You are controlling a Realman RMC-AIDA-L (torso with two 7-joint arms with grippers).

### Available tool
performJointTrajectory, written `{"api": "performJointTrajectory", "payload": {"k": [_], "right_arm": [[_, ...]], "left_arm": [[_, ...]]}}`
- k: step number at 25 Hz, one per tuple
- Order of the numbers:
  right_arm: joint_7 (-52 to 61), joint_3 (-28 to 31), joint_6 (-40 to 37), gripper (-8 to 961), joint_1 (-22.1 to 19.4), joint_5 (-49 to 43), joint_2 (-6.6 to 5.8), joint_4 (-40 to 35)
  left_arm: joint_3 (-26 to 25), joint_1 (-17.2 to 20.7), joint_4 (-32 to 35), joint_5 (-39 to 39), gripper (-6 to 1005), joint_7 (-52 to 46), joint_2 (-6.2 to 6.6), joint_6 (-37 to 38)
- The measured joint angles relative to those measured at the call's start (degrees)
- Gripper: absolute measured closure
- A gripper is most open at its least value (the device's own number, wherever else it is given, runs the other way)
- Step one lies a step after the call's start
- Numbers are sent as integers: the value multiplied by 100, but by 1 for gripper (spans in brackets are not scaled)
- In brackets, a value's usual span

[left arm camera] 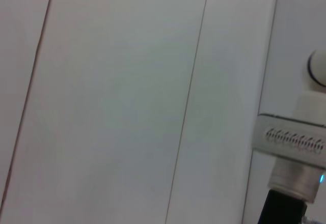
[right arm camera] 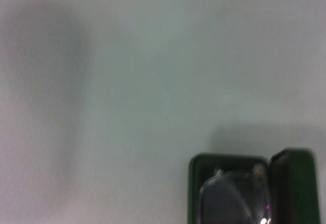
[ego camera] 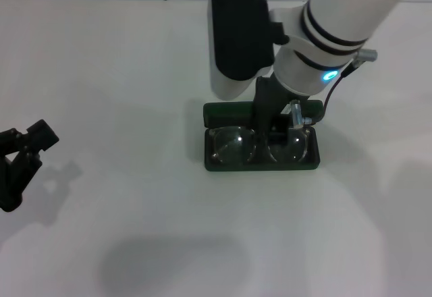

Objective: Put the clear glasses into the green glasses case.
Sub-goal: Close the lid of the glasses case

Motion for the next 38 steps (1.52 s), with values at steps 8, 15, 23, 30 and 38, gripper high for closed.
{"api": "performJointTrajectory", "payload": {"k": [8,15,23,30,38], "right_arm": [[-166,549,-73,764,-1816,-383,-31,-2817],[-900,1671,17,765,-3397,1146,-38,-4165],[-1763,4153,124,764,-4243,3371,-28,-3361],[-2824,5685,114,765,-4374,4523,-52,-1388],[-3565,6246,-31,764,-4422,4972,-73,109]], "left_arm": [[-6,-15,5,-65,914,-54,0,39],[-10,-252,4,-296,913,-352,-32,39],[32,-1169,52,-164,912,-1024,-9,27],[35,-2324,25,817,911,-1511,-9,-583],[196,-3469,-345,2191,896,-1903,-314,-2065]]}}
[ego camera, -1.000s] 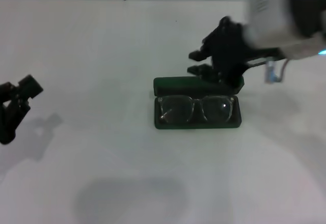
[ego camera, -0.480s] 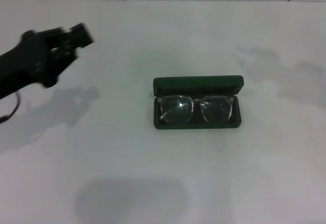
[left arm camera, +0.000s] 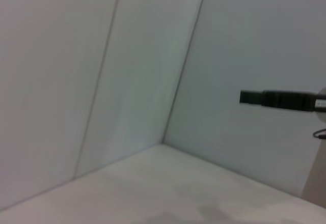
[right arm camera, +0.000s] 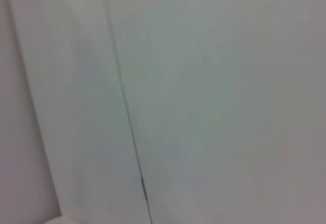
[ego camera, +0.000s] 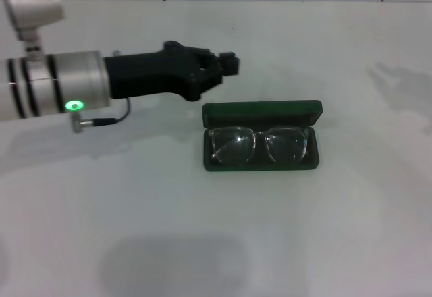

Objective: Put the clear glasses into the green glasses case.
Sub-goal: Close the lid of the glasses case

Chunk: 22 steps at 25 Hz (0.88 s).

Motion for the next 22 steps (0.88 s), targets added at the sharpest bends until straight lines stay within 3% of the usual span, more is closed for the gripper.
{"api": "performJointTrajectory", "payload": {"k": [8,22], "right_arm": [[-434,205,-36,765,173,-22,-32,722],[-724,172,-12,765,551,-46,-137,1578]], "left_arm": [[199,-475,-791,-29,856,179,-43,-824],[288,-579,-1290,-216,821,467,-73,-1064]]}}
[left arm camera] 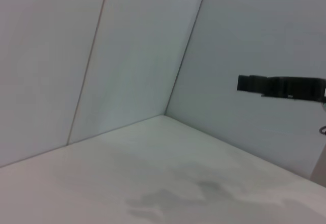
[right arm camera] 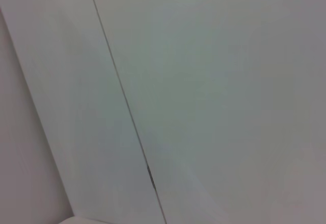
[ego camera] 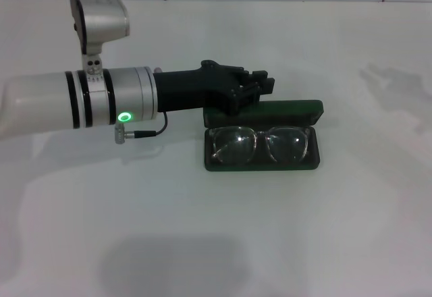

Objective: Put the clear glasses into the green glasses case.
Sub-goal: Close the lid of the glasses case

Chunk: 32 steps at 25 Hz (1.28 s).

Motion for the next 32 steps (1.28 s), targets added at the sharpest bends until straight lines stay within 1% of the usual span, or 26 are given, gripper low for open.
{"api": "performJointTrajectory", "payload": {"k": [19,32], "right_arm": [[-38,-89,-136,765,-15,-77,35,56],[-38,-36,-160,765,-19,-76,50,58]], "left_arm": [[81,-239,-579,-23,826,287,-29,-680],[78,-220,-597,-174,827,382,-26,-757]]}}
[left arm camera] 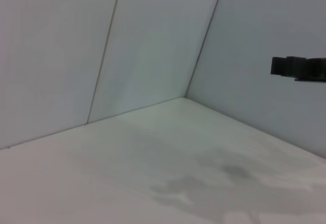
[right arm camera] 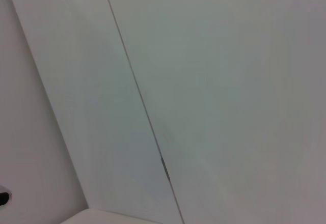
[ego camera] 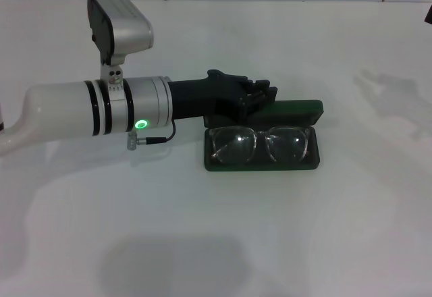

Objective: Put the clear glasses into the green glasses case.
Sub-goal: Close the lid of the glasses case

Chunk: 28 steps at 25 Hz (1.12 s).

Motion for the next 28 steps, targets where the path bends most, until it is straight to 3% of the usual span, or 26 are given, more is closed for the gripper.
{"api": "performJointTrajectory", "payload": {"k": [20,28], "right_arm": [[-18,-14,20,764,27,12,8,6],[-18,0,12,765,33,8,11,139]], "left_arm": [[291,56,-121,17,831,31,0,-59],[571,157,-161,28,830,222,-1,302]]}}
